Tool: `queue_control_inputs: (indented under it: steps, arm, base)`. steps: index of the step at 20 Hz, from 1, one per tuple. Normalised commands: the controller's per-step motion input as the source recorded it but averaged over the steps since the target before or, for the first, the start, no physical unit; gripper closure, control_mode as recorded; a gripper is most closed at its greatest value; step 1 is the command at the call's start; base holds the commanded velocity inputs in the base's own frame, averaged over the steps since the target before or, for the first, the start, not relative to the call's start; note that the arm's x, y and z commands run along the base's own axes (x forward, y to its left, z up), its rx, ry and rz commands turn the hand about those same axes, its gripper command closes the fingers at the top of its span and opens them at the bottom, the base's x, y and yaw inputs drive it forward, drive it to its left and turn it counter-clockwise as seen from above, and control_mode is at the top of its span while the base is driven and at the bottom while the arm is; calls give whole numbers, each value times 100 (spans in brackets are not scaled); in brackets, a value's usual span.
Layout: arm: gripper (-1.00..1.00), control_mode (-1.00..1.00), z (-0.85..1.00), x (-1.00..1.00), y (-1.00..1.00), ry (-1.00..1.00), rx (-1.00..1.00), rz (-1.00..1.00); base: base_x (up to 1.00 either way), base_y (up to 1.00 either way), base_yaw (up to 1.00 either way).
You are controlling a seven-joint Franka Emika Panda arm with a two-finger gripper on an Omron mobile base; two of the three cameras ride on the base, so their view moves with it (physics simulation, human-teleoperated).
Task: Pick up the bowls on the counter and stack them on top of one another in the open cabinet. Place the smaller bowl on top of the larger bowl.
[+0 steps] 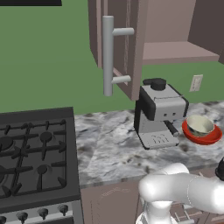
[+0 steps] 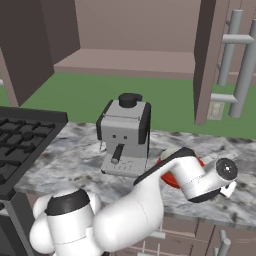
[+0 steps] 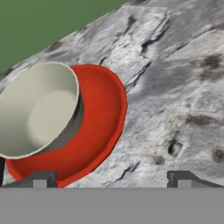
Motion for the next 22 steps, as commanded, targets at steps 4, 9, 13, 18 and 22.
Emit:
queue_control_inputs:
  steps: [4,9,13,18,22]
  arm:
    - [-100,-100,0,0,5,0,10,-5]
    - [-100,-100,0,0,10,4,10,-9]
    - [-100,-100,0,0,10,9,7,-11]
    - [-100,-100,-1,0,10,8,0,-10]
    - [-100,-100,-14,0,10,1,0,-8]
  base:
    - [0,0,0]
    - [0,0,0]
    - [0,0,0]
    - [0,0,0]
    - [0,0,0]
